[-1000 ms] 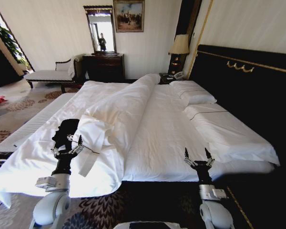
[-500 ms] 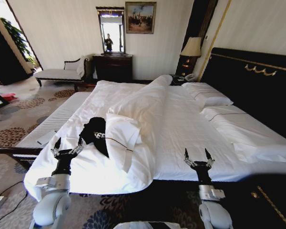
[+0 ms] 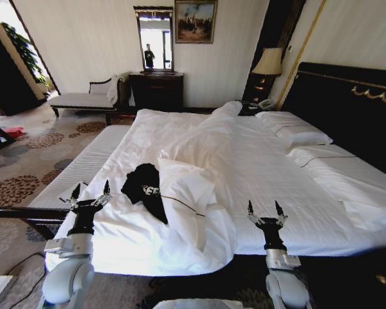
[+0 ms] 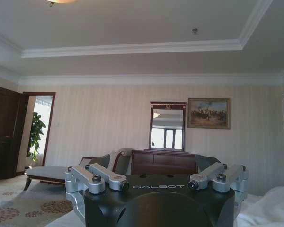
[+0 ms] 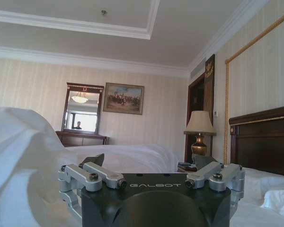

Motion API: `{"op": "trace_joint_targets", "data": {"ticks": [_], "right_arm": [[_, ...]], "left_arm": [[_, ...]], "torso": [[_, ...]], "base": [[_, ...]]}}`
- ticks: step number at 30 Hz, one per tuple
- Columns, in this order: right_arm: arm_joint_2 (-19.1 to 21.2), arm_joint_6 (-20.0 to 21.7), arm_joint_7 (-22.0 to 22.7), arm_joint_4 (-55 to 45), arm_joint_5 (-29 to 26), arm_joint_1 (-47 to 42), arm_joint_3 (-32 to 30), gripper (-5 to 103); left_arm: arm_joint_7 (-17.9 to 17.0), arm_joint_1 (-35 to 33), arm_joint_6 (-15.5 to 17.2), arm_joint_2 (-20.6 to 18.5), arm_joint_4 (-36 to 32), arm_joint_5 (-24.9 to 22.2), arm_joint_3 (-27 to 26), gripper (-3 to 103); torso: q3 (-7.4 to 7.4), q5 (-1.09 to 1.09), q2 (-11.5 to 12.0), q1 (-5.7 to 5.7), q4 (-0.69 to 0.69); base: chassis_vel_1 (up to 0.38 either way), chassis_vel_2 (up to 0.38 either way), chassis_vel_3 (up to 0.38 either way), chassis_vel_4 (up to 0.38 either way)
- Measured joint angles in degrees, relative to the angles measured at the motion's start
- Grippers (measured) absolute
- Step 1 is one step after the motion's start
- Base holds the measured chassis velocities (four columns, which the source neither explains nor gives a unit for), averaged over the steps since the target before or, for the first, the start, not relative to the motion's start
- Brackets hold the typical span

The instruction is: Fold the clothes on the bed.

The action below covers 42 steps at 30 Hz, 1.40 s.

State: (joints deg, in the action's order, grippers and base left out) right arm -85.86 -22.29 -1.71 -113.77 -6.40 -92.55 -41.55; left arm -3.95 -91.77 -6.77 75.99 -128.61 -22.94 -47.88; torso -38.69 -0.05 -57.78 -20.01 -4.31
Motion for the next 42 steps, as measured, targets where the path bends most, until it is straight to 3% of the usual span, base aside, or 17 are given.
{"op": "trace_joint_targets", "data": {"ticks": [4,8,9,14,15,17,19,21,23,24,26,28,29,32,42], "right_arm": [[0.86,-0.17,0.33,-0.04,-2.14,0.46,1.36,100],[3.23,5.11,2.82,-4.71,-13.35,-0.19,5.37,100],[3.23,5.11,2.82,-4.71,-13.35,-0.19,5.37,100],[6.98,15.86,11.55,-13.41,-35.29,1.04,10.3,100],[6.98,15.86,11.55,-13.41,-35.29,1.04,10.3,100],[8.44,21.17,16.25,-16.47,-46.5,2.77,11.23,100],[9.41,25.36,19.76,-18.51,-54.28,4.51,11.48,100],[9.82,26.84,21.09,-19.07,-56.8,5.3,11.57,100],[10.67,28.83,22.48,-19.44,-59.65,6.78,12.11,100],[10.67,28.83,22.48,-19.44,-59.65,6.78,12.11,100],[11.51,30.35,23.61,-19.44,-61.16,8.12,13.18,100],[12.22,31.41,24.62,-19.28,-62.43,9.27,14.21,100],[12.22,31.41,24.62,-19.28,-62.43,9.27,14.21,100],[13.55,32.91,26.12,-18.1,-65.31,11.18,15.39,100],[14.61,33.18,28.22,-13.41,-71.94,17.07,17.75,100]], "left_arm": [[-0.66,0.2,-0.09,-0.22,-1.21,-0.74,-1.14,100],[-1.72,0.27,0.39,-0.88,-3.64,-2.78,-2.98,100],[-1.72,0.27,0.39,-0.88,-3.64,-2.78,-2.98,100],[-3.16,0.24,1.83,-1.2,-6.71,-3.76,-4.43,100],[-3.16,0.24,1.83,-1.2,-6.71,-3.76,-4.43,100],[-3.72,0.17,2.44,-1.13,-7.9,-3.87,-4.49,100],[-4.26,0.15,3.34,-1.11,-8.81,-4.19,-4.27,100],[-4.85,0.35,4.48,-1.41,-9.32,-4.75,-3.97,100],[-6.51,1.77,9.36,-3.38,-10.55,-7.29,-3.32,100],[-6.51,1.77,9.36,-3.38,-10.55,-7.29,-3.32,100],[-7.99,4.24,15.51,-7.09,-11.86,-12.29,-3.03,100],[-9.0,6.22,19.32,-9.98,-12.74,-18.04,-3.04,100],[-9.0,6.22,19.32,-9.98,-12.74,-18.04,-3.04,100],[-10.74,8.11,22.96,-12.34,-14.41,-27.01,-3.06,100],[-12.5,7.85,24.2,-11.34,-14.89,-36.29,-3.47,100]], "torso": [[0.02,0.05,-0.01,0.06,0.01],[0.02,0.08,-0.02,0.08,-0.04],[0.02,0.08,-0.02,0.08,-0.04],[0.01,0.01,-0.02,0.05,0.0],[0.01,0.01,-0.02,0.05,0.0],[0.01,0.04,-0.02,0.05,0.0],[0.01,0.04,-0.02,0.05,0.02],[0.01,0.04,-0.02,0.05,0.02],[0.01,0.07,-0.01,0.05,-0.01],[0.01,0.07,-0.01,0.05,-0.01],[0.01,0.07,-0.01,0.05,-0.03],[0.01,0.05,-0.01,0.05,-0.02],[0.01,0.05,-0.01,0.05,-0.02],[0.01,0.05,-0.01,0.04,-0.01],[0.01,0.05,-0.01,0.04,0.0]], "base": [[0.018,0.016,-0.007,-0.008],[-0.012,-0.081,-0.005,0.055],[-0.029,-0.097,0.006,0.059],[-0.006,-0.019,0.002,0.008],[0.0,0.0,0.0,0.0],[0.0,0.0,0.0,0.0],[0.0,0.0,0.0,0.0],[0.0,0.0,0.0,0.0],[0.0,0.0,0.0,0.0],[0.0,0.0,0.0,0.0],[0.0,0.0,0.0,0.0],[0.0,0.0,0.0,0.0],[0.0,0.0,0.0,0.0],[0.0,0.0,0.0,0.0],[0.0,0.0,0.0,0.0]]}}
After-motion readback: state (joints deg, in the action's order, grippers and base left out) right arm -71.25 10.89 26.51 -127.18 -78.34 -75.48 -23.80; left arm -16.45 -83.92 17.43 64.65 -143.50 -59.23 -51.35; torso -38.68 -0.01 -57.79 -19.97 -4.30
